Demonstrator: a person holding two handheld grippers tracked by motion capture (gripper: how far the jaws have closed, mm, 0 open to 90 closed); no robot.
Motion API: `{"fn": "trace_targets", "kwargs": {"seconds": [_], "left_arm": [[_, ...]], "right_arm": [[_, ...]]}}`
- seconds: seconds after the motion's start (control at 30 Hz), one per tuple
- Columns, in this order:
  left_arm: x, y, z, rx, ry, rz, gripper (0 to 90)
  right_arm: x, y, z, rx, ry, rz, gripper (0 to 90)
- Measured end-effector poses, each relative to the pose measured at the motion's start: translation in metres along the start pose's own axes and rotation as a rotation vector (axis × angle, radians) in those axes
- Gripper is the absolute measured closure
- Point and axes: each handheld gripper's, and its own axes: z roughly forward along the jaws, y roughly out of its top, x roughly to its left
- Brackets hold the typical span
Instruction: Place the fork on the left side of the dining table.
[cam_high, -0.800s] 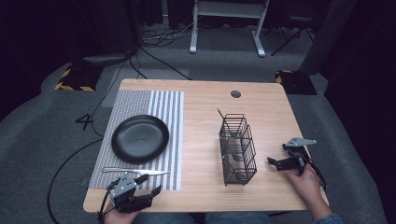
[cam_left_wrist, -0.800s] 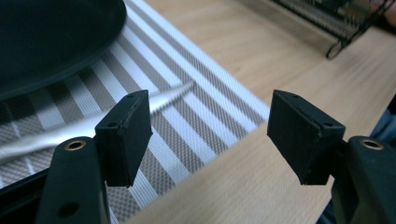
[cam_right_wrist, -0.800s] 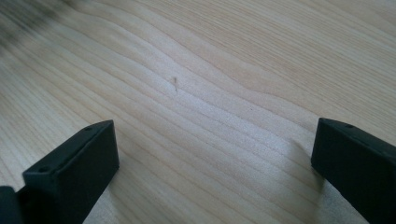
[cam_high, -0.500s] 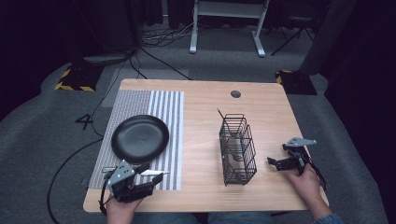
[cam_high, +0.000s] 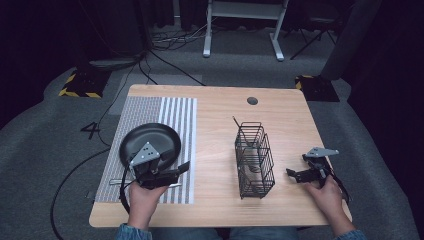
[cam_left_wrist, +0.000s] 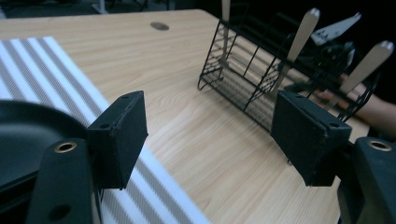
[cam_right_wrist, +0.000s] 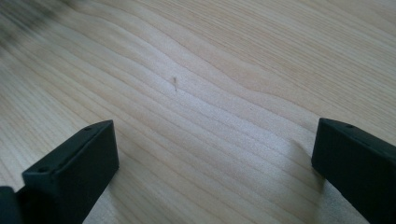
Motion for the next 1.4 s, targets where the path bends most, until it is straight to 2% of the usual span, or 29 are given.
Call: {"fn": "trace_targets", "kwargs": {"seconds": [0.07,0.17,0.3,0.43,0.53,0.57,0.7,0.73,0.77,0.87,0.9,0.93,1.03,1.13,1.4], "left_arm": [[-0.003,0.011,0.006,-0.026,0.017,0.018,26.5],[-0.004,0.018,0.011,-0.039,0.019,0.026,25.7],[-0.005,0.033,0.027,-0.038,0.006,0.029,24.2],[-0.004,0.046,0.04,-0.035,-0.006,0.034,26.9],[-0.004,0.058,0.053,-0.051,-0.022,0.024,27.3],[-0.004,0.058,0.053,-0.051,-0.022,0.024,27.2],[-0.008,0.07,0.07,-0.058,-0.008,0.036,26.4],[-0.01,0.075,0.08,-0.051,-0.004,0.049,26.5],[-0.01,0.075,0.08,-0.051,-0.004,0.049,26.6],[-0.01,0.082,0.1,-0.037,-0.049,0.038,27.2],[-0.01,0.082,0.1,-0.037,-0.049,0.038,27.4],[-0.009,0.085,0.111,-0.027,-0.058,0.033,27.5],[-0.008,0.086,0.119,-0.021,-0.057,0.026,27.9],[-0.006,0.088,0.135,-0.02,-0.048,0.0,30.2],[-0.008,0.086,0.159,0.011,-0.042,0.0,34.5]], "right_arm": [[0.0,0.0,0.0,0.0,0.0,0.0,0.6],[0.0,0.0,0.0,0.0,0.0,0.0,0.6],[0.0,0.0,0.0,0.0,-0.001,0.001,0.6],[0.0,0.0,0.0,0.0,-0.002,0.001,0.6],[0.0,0.0,0.0,0.0,-0.004,0.003,0.6],[0.0,0.0,0.0,0.0,-0.004,0.003,0.6],[0.0,0.0,0.0,-0.001,-0.005,0.005,0.6],[0.0,-0.001,-0.001,-0.001,-0.005,0.005,0.6],[0.0,-0.001,-0.001,-0.001,-0.005,0.005,0.6],[0.0,-0.001,-0.001,0.0,-0.005,0.003,0.7],[0.0,-0.001,-0.001,0.0,-0.005,0.003,0.7],[0.0,-0.001,-0.001,0.0,-0.005,0.003,0.7],[0.0,-0.001,-0.001,-0.001,-0.004,0.003,0.8],[0.0,-0.001,-0.001,-0.001,-0.003,0.003,0.8],[0.0,-0.001,-0.001,-0.001,-0.001,0.003,0.9]]}}
